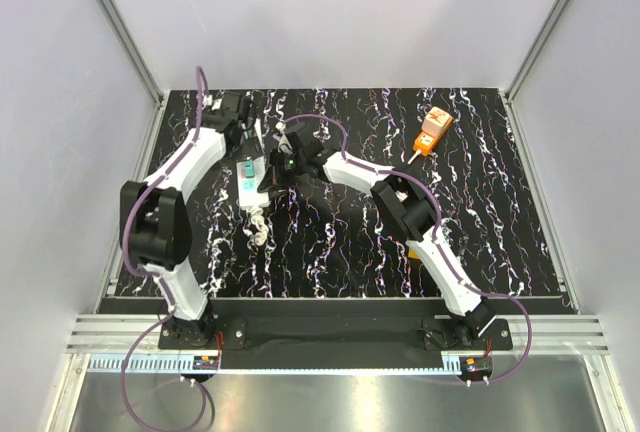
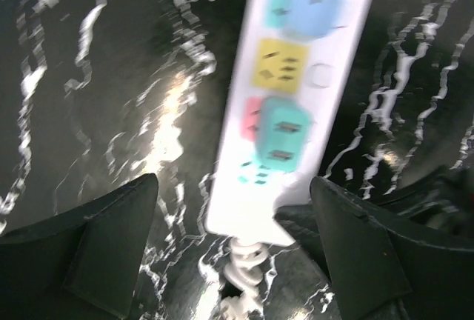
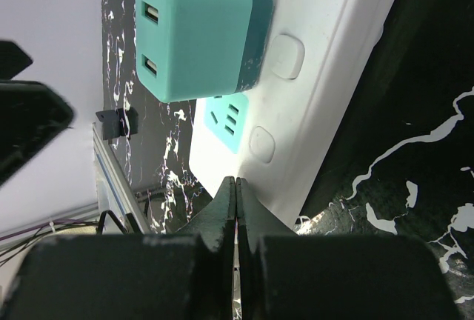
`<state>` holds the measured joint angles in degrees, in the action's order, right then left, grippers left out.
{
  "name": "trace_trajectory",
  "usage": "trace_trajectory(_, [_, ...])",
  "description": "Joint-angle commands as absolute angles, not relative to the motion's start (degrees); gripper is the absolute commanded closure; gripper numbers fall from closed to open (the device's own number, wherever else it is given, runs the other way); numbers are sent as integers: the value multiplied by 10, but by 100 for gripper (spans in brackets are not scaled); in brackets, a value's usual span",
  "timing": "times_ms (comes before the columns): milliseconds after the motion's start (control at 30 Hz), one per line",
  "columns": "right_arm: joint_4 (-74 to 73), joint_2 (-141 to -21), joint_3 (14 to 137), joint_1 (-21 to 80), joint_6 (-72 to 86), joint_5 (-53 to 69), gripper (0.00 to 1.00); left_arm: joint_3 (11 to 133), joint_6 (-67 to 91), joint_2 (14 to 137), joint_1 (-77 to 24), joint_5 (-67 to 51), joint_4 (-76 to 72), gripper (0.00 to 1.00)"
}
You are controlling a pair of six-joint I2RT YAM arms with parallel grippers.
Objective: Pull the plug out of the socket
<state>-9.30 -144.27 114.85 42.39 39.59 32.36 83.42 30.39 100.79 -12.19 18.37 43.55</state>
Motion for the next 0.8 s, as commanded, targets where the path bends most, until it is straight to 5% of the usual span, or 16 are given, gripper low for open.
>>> trace_trajectory(0, [-177, -1464, 1137, 428, 358, 277, 100, 888, 257, 1038, -129, 166, 408, 14])
trace_trajectory(167, [-178, -1463, 1136, 428, 356, 277, 100, 899, 244, 1061, -131, 160, 403, 32])
trace_trajectory(767, [-178, -1466, 1137, 427, 359, 279, 100, 857, 235, 1089, -132, 149, 361, 41])
